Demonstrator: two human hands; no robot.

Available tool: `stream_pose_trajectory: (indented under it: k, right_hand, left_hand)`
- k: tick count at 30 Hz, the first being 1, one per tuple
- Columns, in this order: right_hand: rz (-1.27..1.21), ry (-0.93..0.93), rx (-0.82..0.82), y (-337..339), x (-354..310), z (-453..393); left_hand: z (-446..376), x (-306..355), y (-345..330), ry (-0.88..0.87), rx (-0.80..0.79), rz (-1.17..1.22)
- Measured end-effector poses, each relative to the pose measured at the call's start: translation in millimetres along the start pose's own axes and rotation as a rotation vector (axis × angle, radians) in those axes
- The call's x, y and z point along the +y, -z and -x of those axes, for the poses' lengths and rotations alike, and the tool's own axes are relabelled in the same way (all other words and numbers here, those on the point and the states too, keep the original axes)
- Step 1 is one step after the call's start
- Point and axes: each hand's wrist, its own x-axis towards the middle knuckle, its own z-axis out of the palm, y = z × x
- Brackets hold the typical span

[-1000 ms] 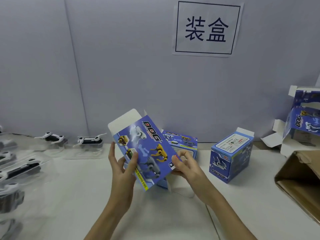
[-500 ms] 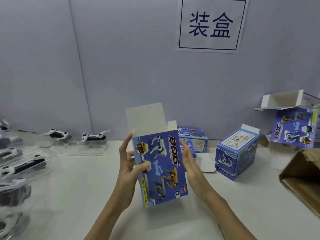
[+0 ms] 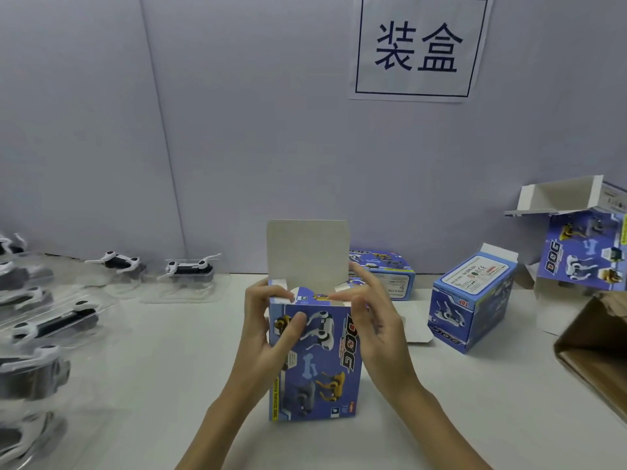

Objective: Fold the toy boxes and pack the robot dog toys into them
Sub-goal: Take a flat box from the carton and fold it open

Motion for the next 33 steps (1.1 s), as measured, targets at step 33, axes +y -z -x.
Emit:
stream_pose_trajectory:
  k: [33]
  right_hand:
    - [-0.082,-0.096,-0.116,-3,6,-4]
  left_hand:
    - [-6,5,5,-0.013,0.000,0.028]
